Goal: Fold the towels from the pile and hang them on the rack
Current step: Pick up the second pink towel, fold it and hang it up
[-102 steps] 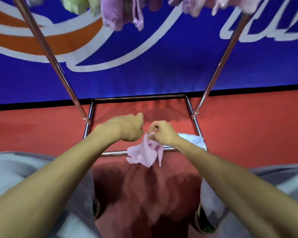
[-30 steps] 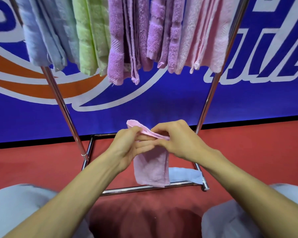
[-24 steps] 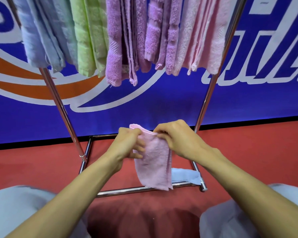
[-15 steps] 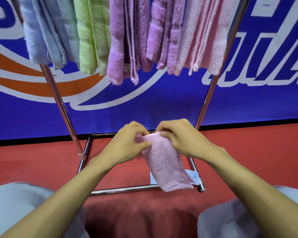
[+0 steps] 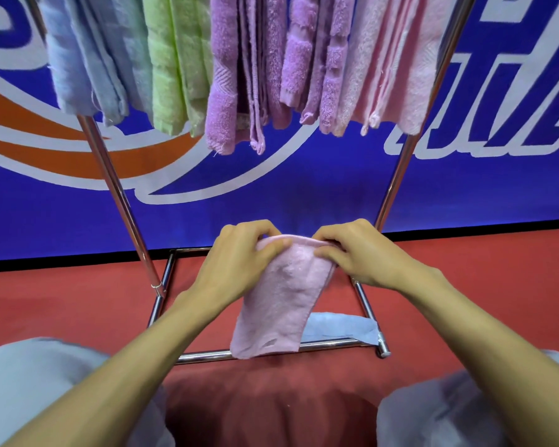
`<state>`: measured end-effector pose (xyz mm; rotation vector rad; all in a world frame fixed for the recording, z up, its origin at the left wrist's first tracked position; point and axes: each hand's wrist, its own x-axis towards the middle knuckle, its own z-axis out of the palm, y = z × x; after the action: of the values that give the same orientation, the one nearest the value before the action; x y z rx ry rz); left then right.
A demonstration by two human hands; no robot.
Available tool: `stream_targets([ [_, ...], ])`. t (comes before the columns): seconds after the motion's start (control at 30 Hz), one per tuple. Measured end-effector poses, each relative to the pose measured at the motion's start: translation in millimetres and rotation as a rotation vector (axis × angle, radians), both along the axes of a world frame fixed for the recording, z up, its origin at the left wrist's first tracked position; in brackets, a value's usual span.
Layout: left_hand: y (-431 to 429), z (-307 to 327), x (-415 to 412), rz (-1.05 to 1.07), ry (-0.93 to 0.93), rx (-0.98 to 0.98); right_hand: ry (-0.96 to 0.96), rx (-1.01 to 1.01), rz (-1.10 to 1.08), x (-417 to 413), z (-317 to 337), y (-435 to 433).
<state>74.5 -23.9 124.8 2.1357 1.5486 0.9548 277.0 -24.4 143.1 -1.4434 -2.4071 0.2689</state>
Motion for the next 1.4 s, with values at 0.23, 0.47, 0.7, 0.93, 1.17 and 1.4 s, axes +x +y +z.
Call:
stream_targets([
  [0.23,2,-7,1,0.088,0.02,-0.037,0.097,-0.048,-0.056,-4,1,0],
  [0.47,0,-5,7,0.069,-0.076,-0.094,0.188,-0.05,-0.157,-2,2,0],
  [0.7,-6,-2,19,0.076,-0.384,-0.332,0.243,-0.049,-0.158,-11,-1,-4],
  [0.93,-12,5,21,0.052,-0.739,-0.566,0.285,-0.118,-0.098,-25,1,-8],
  [1.17,-18,18,26,-0.055,-0.74,-0.63,0.201,-0.118,-0.094,-24,1,-12],
  [1.4,-5,-6,15,-0.108,-0.253,-0.489,0.176,-0.069,-0.096,-11,10,-7],
])
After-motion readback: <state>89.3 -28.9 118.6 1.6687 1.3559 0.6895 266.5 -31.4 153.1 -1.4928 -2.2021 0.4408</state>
